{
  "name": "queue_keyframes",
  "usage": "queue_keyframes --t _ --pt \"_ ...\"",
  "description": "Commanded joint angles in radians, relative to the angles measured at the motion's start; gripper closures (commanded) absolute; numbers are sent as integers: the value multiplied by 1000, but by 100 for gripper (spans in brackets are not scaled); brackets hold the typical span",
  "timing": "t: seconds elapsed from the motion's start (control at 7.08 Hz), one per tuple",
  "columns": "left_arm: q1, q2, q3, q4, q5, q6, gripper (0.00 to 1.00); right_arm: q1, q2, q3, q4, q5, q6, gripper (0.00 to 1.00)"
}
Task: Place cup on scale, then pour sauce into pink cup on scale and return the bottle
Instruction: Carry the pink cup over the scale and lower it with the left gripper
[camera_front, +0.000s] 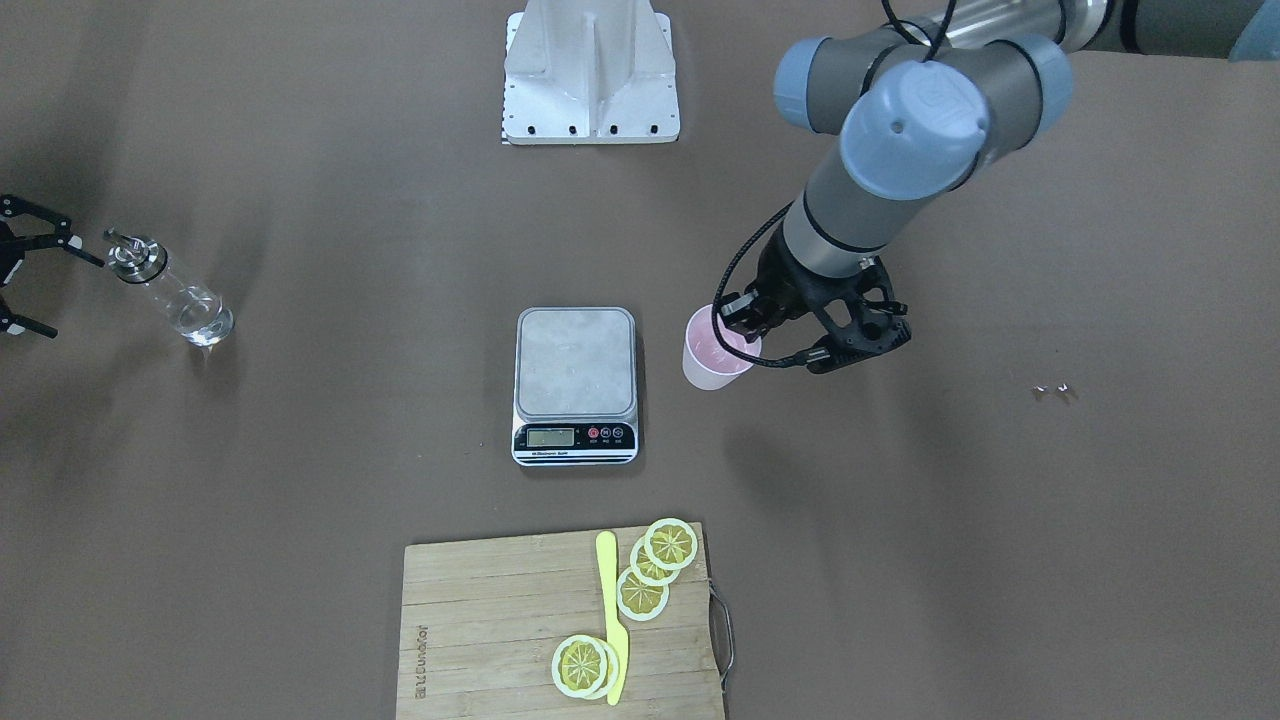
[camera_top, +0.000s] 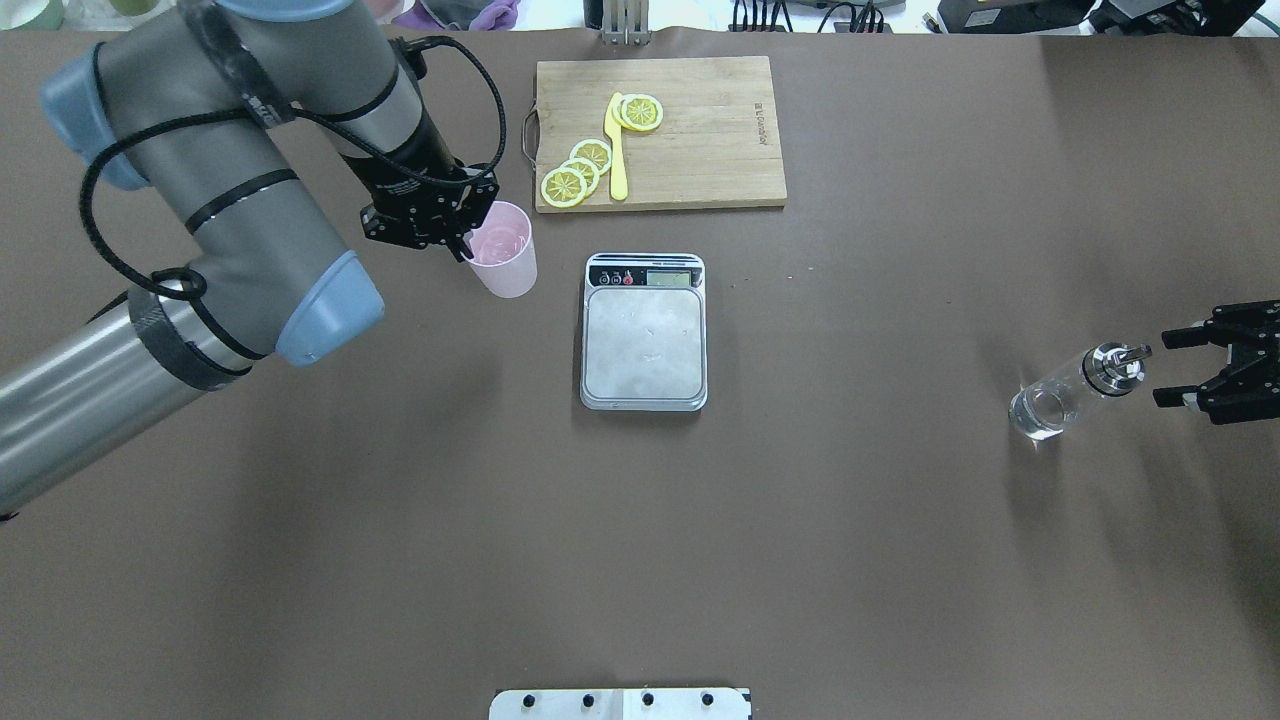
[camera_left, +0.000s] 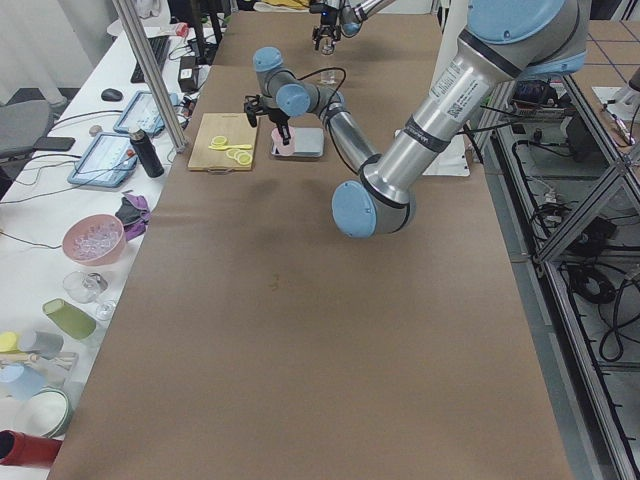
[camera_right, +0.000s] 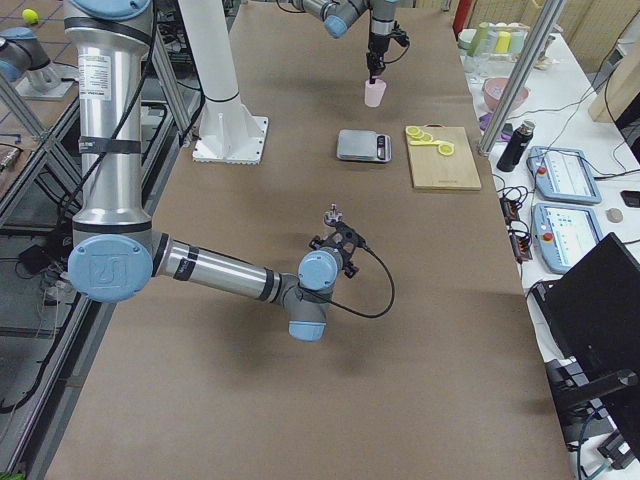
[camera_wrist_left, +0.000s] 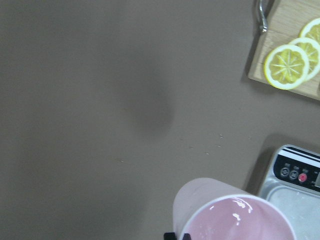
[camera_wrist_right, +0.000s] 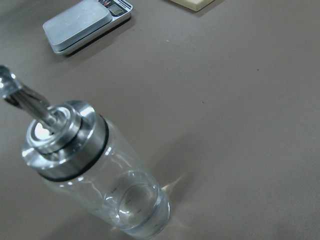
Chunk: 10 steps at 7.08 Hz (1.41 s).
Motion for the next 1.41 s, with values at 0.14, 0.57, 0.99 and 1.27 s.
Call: queue_keyframes --t 0.14,0.57,0.99,1.27 --pt "49 -202 187 0 24 -132 100 -102 4 -3 88 -118 87 0" --pt "104 -228 223 -12 67 -221 100 -118 15 -3 88 -120 88 0" --pt "136 -250 274 -55 116 -278 100 -121 13 -9 101 -120 90 0" --pt "138 -244 285 -61 116 -274 100 -121 10 -9 113 -118 93 0"
